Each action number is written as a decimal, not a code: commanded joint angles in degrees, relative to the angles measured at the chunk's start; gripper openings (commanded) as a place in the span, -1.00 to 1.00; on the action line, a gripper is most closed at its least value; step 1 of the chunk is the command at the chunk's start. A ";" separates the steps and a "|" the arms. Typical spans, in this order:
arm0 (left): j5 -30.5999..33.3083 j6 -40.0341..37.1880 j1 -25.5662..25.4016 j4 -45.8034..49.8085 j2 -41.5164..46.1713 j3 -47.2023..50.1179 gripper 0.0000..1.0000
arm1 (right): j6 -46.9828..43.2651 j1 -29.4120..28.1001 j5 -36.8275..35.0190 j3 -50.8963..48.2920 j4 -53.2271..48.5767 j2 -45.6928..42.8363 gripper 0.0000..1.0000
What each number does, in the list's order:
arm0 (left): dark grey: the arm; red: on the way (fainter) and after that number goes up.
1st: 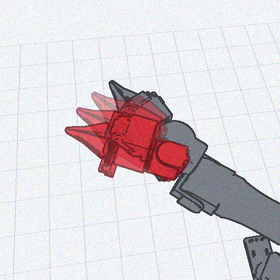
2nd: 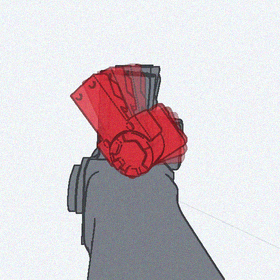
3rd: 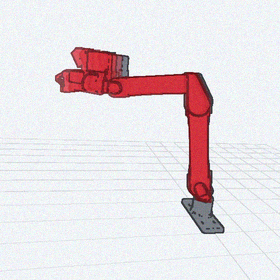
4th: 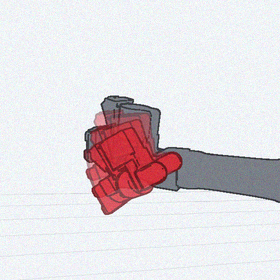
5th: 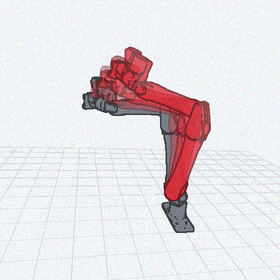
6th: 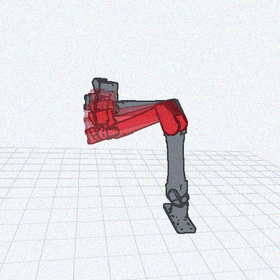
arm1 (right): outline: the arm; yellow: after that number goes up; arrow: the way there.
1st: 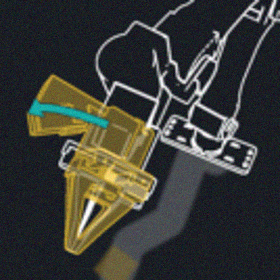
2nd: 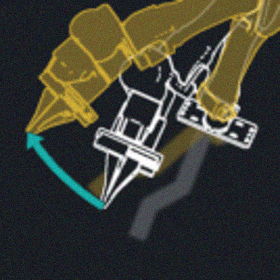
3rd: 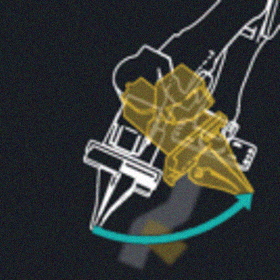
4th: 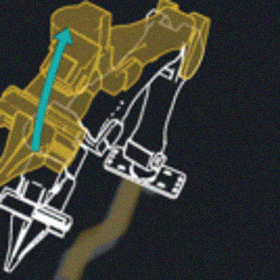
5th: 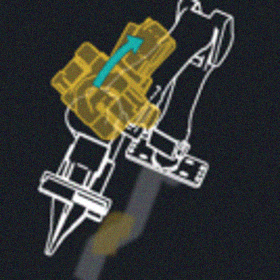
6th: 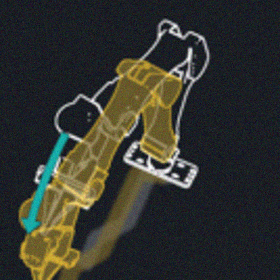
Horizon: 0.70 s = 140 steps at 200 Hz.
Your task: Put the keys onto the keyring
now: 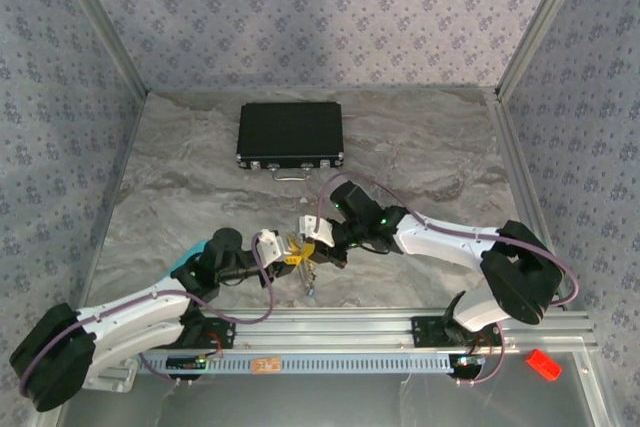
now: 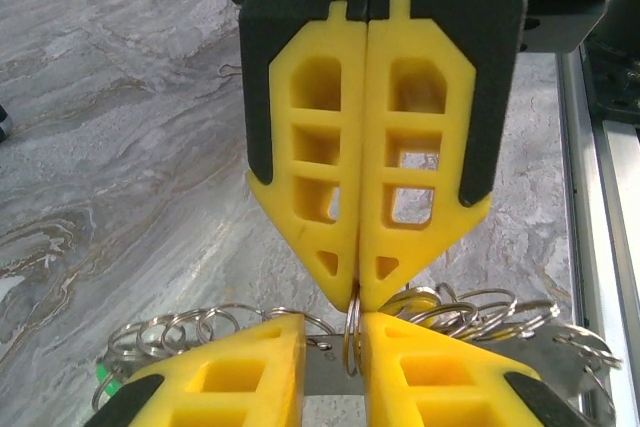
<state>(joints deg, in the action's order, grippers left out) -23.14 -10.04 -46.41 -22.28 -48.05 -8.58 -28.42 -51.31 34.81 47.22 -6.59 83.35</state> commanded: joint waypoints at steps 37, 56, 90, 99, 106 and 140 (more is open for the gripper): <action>-1.26 -1.86 0.00 1.94 -1.11 -3.12 -0.75 | -5.24 -2.30 -2.56 6.13 -8.52 0.50 -1.00; -1.63 -2.00 -0.08 0.89 -1.62 -3.11 -0.92 | -3.88 -2.25 -1.12 5.51 -6.81 -0.01 -1.00; -2.25 -1.24 -0.07 -2.57 -1.61 -2.02 -1.00 | 2.32 1.37 1.00 -1.14 3.39 -3.11 -0.52; -2.44 -0.78 -0.03 -3.79 -1.75 -1.50 -1.00 | 4.19 2.61 1.93 -2.88 6.02 -3.71 -0.48; -2.60 -0.60 -0.08 -4.38 -1.78 -1.27 -1.00 | 4.99 3.25 2.32 -3.66 7.04 -3.85 -0.47; -2.62 -0.40 -0.02 -5.23 -2.22 -1.17 -1.00 | 5.72 3.46 2.26 -5.10 7.40 -2.85 -0.48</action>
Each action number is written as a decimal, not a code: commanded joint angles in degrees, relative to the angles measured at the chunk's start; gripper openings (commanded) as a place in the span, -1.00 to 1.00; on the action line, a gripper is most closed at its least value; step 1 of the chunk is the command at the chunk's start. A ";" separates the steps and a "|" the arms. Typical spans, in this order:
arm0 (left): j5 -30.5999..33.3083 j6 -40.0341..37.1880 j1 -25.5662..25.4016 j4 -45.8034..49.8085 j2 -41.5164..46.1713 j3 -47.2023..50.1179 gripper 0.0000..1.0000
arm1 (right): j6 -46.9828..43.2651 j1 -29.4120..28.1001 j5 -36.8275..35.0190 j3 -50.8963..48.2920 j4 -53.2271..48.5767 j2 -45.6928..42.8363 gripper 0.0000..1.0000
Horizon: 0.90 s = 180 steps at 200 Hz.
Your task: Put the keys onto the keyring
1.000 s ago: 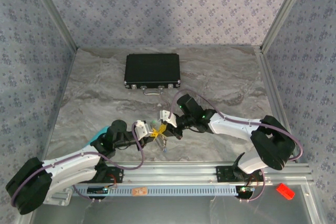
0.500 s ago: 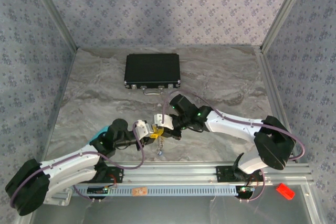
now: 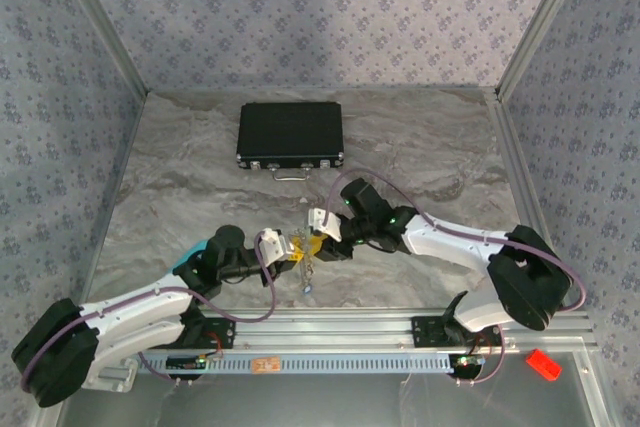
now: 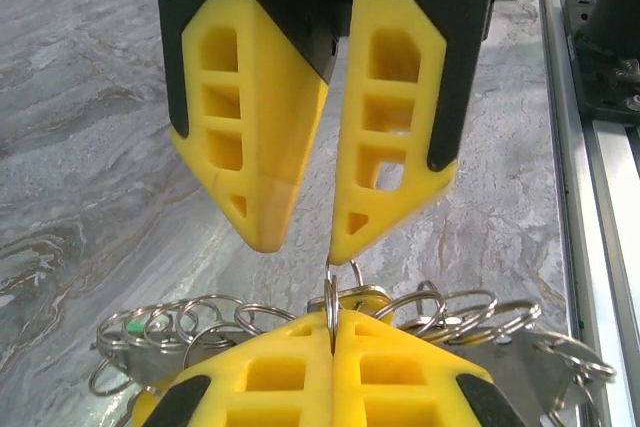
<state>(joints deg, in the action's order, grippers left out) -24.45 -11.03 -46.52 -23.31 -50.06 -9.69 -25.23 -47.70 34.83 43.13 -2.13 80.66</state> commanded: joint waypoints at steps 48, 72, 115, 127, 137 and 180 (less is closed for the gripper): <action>-1.34 0.48 0.04 -4.14 -0.32 -0.06 -1.00 | 2.02 -0.01 1.21 -1.29 1.83 -0.32 -0.88; -1.38 0.15 0.10 -4.03 -0.10 -0.06 -1.00 | 1.26 -0.08 0.47 -1.22 0.34 -0.03 -0.93; -1.87 0.65 0.05 -6.34 0.34 0.31 -1.00 | 1.78 -1.33 0.45 0.00 0.49 3.00 -0.86; -2.00 0.74 0.04 -6.72 0.56 0.55 -1.00 | 2.49 -1.33 0.92 -0.15 1.67 2.70 -0.78; -1.92 0.74 0.03 -6.67 0.71 0.64 -1.00 | 2.84 -1.19 1.16 -0.59 2.49 1.82 -0.69; -1.67 1.10 0.10 -7.05 1.23 1.68 -1.00 | 4.25 0.02 3.09 -2.34 5.13 -1.38 -0.47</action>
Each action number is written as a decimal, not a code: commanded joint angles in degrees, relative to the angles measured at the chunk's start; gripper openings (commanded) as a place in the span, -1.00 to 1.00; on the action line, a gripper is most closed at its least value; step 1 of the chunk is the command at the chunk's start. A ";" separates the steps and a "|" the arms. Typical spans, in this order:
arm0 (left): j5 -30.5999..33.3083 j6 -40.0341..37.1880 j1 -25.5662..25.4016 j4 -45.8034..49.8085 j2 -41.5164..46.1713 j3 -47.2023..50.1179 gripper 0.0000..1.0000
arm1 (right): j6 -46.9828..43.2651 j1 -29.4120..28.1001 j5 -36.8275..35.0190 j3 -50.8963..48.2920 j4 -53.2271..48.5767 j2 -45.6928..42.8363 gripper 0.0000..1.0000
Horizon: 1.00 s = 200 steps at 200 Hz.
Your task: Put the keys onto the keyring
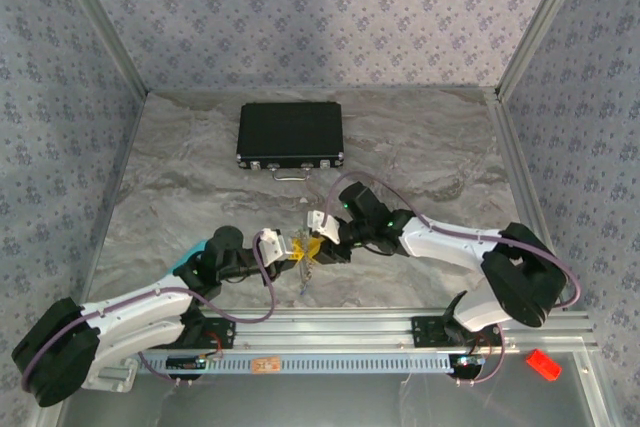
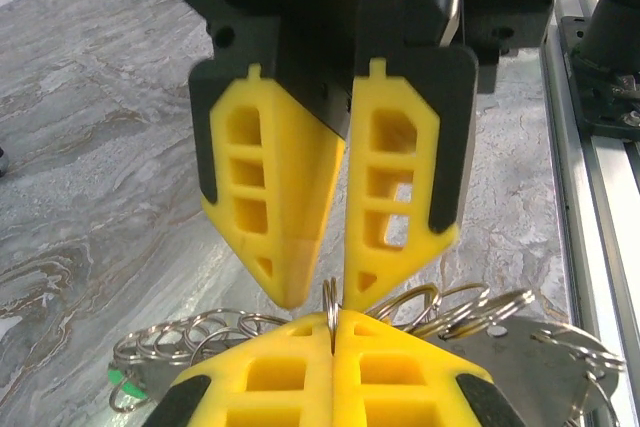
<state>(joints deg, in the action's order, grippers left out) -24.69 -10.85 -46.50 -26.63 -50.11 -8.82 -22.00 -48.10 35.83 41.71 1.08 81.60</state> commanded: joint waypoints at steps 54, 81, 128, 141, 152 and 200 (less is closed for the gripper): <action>-1.70 1.18 0.01 -4.04 1.63 0.78 -1.00 | 0.92 -0.15 3.10 -0.17 2.90 -0.62 -0.47; -1.59 1.17 0.09 -4.04 1.85 0.82 -1.00 | 0.60 -0.22 3.18 0.03 3.08 0.20 -0.50; -1.69 1.33 0.07 -4.29 1.80 0.82 -1.00 | 0.35 -0.09 3.89 -0.27 3.32 0.49 -0.52; -1.76 1.40 0.07 -4.54 1.77 0.95 -1.00 | 0.50 -0.15 4.11 -0.16 3.93 0.66 -0.55; -1.79 1.53 0.02 -4.91 1.63 1.08 -1.00 | 0.55 -0.13 4.41 0.00 4.49 0.59 -0.59; -0.15 2.59 -0.03 -5.99 1.77 1.14 -0.81 | 0.20 0.29 4.49 1.31 3.70 0.04 -1.00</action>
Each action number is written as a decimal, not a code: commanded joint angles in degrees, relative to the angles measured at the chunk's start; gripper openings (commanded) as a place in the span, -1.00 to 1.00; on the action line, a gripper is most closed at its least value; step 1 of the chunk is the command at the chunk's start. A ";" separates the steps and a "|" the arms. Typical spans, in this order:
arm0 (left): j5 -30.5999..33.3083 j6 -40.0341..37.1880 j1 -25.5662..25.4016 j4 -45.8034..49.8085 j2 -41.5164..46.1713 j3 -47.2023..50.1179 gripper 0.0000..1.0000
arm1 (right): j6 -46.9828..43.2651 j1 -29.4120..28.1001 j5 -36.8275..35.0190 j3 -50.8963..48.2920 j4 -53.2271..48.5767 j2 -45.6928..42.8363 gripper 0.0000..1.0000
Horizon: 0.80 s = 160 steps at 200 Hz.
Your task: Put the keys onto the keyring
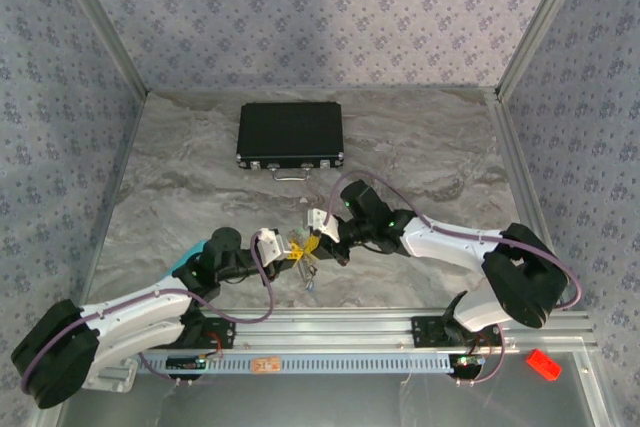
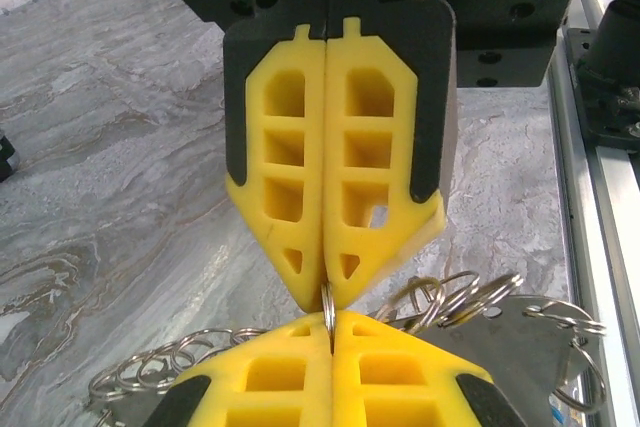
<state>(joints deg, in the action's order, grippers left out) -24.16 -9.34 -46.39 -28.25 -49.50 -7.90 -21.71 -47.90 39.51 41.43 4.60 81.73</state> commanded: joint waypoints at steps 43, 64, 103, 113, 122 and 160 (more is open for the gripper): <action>1.74 -0.82 -0.10 5.68 3.21 -1.56 -0.55 | -8.69 -2.36 -7.92 7.54 -15.56 -0.50 -1.00; 1.94 -0.86 -0.10 6.41 3.19 -1.83 -0.57 | -11.37 -3.81 -11.43 10.37 -20.68 0.59 -1.00; 1.65 -1.03 -0.07 5.74 2.05 -2.21 -0.62 | -12.89 -6.14 -14.07 13.95 -23.93 1.89 -1.00; 1.58 -0.95 -0.04 5.63 2.07 -2.31 -0.62 | -13.33 -6.78 -15.03 14.66 -24.83 2.28 -1.00; 1.57 -0.88 -0.12 5.52 2.19 -2.29 -0.61 | -13.40 -7.22 -16.14 15.07 -25.22 2.60 -1.00; 1.64 -0.61 -0.07 5.16 3.19 -1.69 -0.56 | -13.71 -8.15 -18.85 15.66 -26.13 3.11 -1.00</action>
<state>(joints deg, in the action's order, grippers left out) -22.41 -9.58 -46.41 -21.87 -47.29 -8.34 -34.04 -55.29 23.27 54.81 -18.79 84.23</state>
